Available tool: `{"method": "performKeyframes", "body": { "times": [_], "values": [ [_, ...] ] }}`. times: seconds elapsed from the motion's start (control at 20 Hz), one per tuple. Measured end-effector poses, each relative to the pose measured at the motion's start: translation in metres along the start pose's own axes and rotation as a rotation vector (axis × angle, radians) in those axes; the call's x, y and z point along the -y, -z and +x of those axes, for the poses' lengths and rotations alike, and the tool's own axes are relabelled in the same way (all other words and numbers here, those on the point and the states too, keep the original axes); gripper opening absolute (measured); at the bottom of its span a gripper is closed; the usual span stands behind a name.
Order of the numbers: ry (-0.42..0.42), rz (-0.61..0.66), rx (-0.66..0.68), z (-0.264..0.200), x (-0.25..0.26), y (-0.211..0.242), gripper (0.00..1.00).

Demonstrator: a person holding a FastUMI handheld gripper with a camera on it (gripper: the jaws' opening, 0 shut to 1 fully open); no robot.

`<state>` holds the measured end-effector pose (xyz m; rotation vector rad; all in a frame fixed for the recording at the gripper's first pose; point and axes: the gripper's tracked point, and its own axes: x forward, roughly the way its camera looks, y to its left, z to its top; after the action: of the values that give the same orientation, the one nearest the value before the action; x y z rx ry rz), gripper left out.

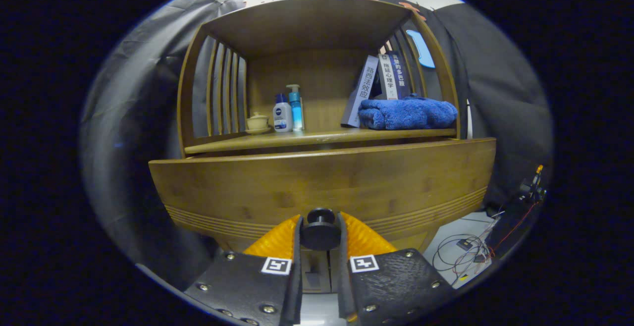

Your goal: Pull open the drawer, take out the items inside it, and place them on the countertop above the cabinet.

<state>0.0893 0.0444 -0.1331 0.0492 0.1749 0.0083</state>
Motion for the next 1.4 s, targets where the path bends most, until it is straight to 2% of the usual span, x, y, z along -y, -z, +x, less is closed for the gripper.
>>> {"method": "performKeyframes", "body": {
  "times": [0.15,0.5,0.65,0.85,1.0,1.15,1.3,1.4],
  "values": [
    [-0.002,0.054,-0.002,-0.023,0.000,0.003,0.29],
    [-0.008,0.057,-0.006,-0.066,0.000,0.009,0.29],
    [-0.023,0.047,-0.049,-0.084,0.000,0.024,0.29],
    [-0.037,0.025,-0.060,-0.091,-0.001,0.021,0.29],
    [-0.078,0.050,-0.104,-0.099,-0.001,0.025,0.29],
    [0.005,0.027,-0.064,-0.110,0.033,0.004,0.65],
    [0.035,0.009,-0.052,-0.122,0.043,-0.023,1.00],
    [0.046,0.009,-0.028,-0.126,0.047,-0.049,1.00]
  ]
}}
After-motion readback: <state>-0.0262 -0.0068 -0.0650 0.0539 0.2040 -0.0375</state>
